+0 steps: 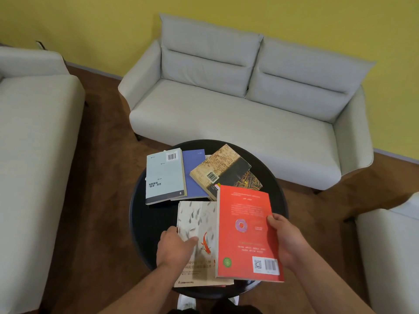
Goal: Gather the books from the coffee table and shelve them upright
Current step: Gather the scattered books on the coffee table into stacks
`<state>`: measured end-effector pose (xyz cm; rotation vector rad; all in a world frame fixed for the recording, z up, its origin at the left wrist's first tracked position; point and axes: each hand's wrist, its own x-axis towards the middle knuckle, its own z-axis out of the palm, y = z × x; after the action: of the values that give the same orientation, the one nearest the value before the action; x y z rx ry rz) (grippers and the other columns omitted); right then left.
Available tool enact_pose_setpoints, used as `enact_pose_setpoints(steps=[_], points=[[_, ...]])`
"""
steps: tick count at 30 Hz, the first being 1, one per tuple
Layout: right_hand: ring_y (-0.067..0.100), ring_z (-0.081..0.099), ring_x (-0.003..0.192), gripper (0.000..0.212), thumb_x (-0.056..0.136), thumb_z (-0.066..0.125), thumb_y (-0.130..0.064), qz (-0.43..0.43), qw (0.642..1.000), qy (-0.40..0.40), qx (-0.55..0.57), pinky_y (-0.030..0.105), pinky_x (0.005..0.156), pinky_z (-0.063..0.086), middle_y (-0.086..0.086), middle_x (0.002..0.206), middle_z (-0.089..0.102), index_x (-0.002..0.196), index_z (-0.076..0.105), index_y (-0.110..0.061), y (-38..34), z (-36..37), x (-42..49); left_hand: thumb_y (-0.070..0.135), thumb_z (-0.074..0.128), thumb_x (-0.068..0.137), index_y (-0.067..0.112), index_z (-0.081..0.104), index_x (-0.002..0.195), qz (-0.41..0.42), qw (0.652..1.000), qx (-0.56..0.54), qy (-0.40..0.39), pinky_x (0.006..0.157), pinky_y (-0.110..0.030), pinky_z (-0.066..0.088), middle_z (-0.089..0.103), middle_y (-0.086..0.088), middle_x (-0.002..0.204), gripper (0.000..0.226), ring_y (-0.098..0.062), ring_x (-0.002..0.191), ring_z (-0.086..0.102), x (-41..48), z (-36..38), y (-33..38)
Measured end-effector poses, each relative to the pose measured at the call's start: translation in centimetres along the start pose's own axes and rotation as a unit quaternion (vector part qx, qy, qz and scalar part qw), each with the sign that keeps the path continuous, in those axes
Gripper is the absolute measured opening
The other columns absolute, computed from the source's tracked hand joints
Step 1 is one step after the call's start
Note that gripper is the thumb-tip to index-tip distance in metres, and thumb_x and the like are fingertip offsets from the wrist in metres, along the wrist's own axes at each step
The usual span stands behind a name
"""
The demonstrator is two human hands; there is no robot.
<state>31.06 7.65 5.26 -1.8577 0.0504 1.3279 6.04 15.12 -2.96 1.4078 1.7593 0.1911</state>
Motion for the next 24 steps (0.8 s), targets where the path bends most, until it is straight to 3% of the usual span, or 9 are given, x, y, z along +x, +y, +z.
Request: enact_pose_setpoints(steps=[4, 10, 12, 15, 19, 21, 24], points=[[0.038, 0.076, 0.090, 0.022, 0.106, 0.050, -0.029, 0.015, 0.999, -0.018, -0.029, 0.054, 0.083, 0.060, 0.018, 0.103, 0.076, 0.117, 0.060, -0.013, 2.5, 2.1, 1.0, 0.043, 0.074, 0.085, 0.019, 0.055, 0.103, 0.046, 0.999, 0.012, 0.003, 0.064, -0.030, 0.050, 0.050, 0.002, 0.101, 0.035, -0.012, 0.084, 0.058, -0.3, -0.5, -0.3], [0.036, 0.073, 0.095, 0.021, 0.107, 0.047, -0.031, 0.029, 0.998, -0.016, -0.060, 0.050, 0.083, 0.059, 0.015, 0.108, 0.073, 0.116, 0.058, -0.016, 4.1, 3.7, 1.4, 0.041, 0.044, 0.102, 0.022, 0.050, 0.132, 0.161, 0.978, 0.132, -0.005, 0.082, -0.022, 0.051, 0.042, 0.007, 0.109, 0.036, -0.008, 0.100, 0.049, -1.4, -0.5, -1.8], [0.035, 0.074, 0.095, 0.018, 0.106, 0.050, -0.031, 0.031, 0.997, -0.025, -0.069, 0.051, 0.083, 0.060, 0.013, 0.109, 0.073, 0.116, 0.056, -0.017, 4.3, 3.9, 1.4, 0.040, 0.040, 0.104, 0.022, 0.046, 0.139, 0.178, 0.973, 0.143, -0.018, 0.092, -0.023, 0.051, 0.042, 0.007, 0.118, 0.040, -0.007, 0.107, 0.045, -1.5, -0.4, -1.8], [0.033, 0.074, 0.092, 0.021, 0.102, 0.059, -0.022, 0.016, 0.995, -0.034, -0.094, 0.045, 0.070, 0.059, 0.013, 0.109, 0.072, 0.120, 0.053, -0.014, 4.5, 4.0, 1.7, 0.041, 0.038, 0.105, 0.022, 0.032, 0.153, 0.198, 0.963, 0.179, -0.040, 0.102, -0.022, 0.046, 0.038, 0.004, 0.136, 0.053, -0.008, 0.119, 0.039, -1.3, -0.5, -1.7], [0.033, 0.075, 0.090, 0.020, 0.100, 0.061, -0.014, 0.008, 0.994, -0.046, -0.100, 0.043, 0.068, 0.059, 0.015, 0.106, 0.074, 0.119, 0.056, -0.011, 4.7, 4.4, 2.1, 0.039, 0.045, 0.104, 0.023, 0.033, 0.154, 0.187, 0.969, 0.146, -0.065, 0.101, -0.023, 0.048, 0.037, 0.006, 0.129, 0.054, -0.008, 0.117, 0.040, -0.9, -0.9, -1.6], [0.034, 0.076, 0.089, 0.017, 0.100, 0.060, -0.011, 0.006, 0.993, -0.058, -0.103, 0.044, 0.069, 0.060, 0.015, 0.104, 0.076, 0.117, 0.060, -0.009, 4.6, 4.8, 2.3, 0.031, 0.049, 0.103, 0.023, 0.038, 0.150, 0.158, 0.981, 0.082, -0.077, 0.092, -0.023, 0.054, 0.035, 0.008, 0.123, 0.049, -0.009, 0.112, 0.049, -0.8, -0.8, -1.6], [0.035, 0.077, 0.086, 0.015, 0.100, 0.059, -0.007, 0.010, 0.994, -0.066, -0.090, 0.045, 0.070, 0.061, 0.017, 0.100, 0.078, 0.114, 0.065, -0.006, 4.6, 5.8, 2.6, 0.020, 0.048, 0.103, 0.021, 0.053, 0.133, 0.141, 0.987, 0.046, -0.058, 0.084, -0.028, 0.058, 0.046, 0.003, 0.114, 0.031, -0.009, 0.097, 0.059, -0.5, -0.7, -1.7]])
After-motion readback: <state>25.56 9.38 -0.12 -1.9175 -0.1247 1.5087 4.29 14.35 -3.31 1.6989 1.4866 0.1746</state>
